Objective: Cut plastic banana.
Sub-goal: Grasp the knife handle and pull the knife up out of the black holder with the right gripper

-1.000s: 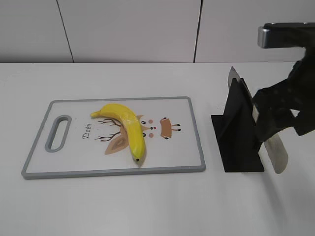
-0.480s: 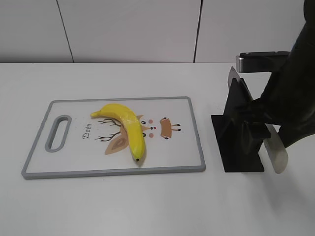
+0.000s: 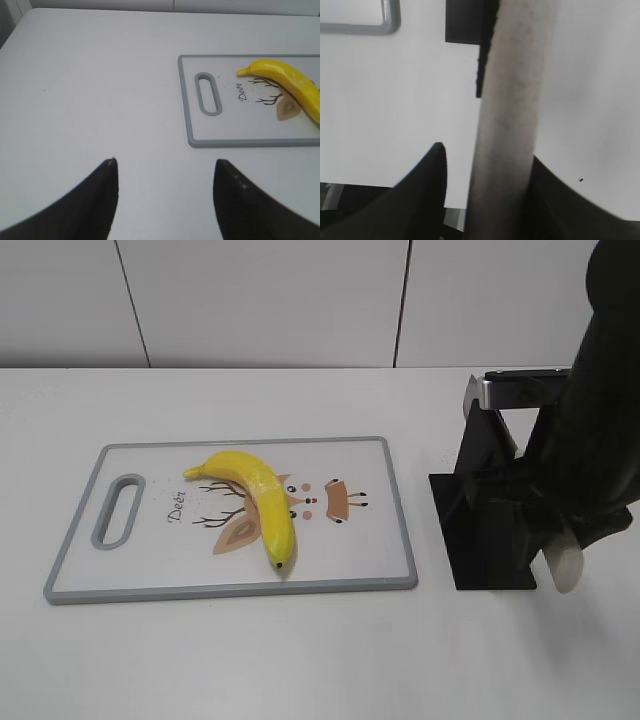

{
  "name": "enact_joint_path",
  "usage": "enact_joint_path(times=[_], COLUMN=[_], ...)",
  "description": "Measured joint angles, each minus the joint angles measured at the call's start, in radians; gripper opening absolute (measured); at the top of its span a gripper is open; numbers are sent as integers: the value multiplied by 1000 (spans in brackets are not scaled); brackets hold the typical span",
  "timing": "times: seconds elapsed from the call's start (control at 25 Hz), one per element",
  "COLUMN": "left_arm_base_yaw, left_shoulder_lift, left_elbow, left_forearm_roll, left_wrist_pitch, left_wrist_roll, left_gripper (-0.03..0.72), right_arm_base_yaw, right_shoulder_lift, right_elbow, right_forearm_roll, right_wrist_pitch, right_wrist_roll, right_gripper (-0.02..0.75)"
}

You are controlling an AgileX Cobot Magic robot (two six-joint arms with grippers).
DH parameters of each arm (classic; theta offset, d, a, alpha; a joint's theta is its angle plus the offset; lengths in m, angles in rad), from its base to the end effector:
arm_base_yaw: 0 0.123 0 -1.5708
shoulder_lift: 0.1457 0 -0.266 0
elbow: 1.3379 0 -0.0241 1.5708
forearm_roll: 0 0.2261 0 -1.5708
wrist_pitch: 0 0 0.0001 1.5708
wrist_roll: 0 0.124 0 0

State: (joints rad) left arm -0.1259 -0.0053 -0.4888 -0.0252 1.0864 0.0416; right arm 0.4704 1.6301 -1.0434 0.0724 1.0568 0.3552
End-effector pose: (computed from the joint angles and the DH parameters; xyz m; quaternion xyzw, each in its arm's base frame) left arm 0.0203 -0.0054 0.2445 0.0727 0.8582 -0.0340 0.5070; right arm 0.2336 0.1275 0.1725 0.0400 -0.9987 -0.0319 0.0061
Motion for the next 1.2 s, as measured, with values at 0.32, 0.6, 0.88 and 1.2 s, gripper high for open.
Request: enact_joint_path(times=[0.32, 0.6, 0.88, 1.2], left_arm_base_yaw=[0, 0, 0, 0], left_shoulder_lift=[0, 0, 0, 0], left_elbow=[0, 0, 0, 0], left_forearm_roll=[0, 0, 0, 0], left_wrist_pitch=[0, 0, 0, 0], left_wrist_roll=[0, 0, 0, 0], left_gripper=[569, 569, 569, 569], right_arm_base_yaw=[-1, -1, -1, -1], right_shoulder_lift=[0, -38, -170, -285], right_elbow=[0, 0, 0, -52], right_forearm_roll=[-22, -14, -14, -15], right_wrist_pitch=[21, 42, 68, 105], right_wrist_roll=[32, 33, 33, 34], right_gripper=[169, 167, 167, 167])
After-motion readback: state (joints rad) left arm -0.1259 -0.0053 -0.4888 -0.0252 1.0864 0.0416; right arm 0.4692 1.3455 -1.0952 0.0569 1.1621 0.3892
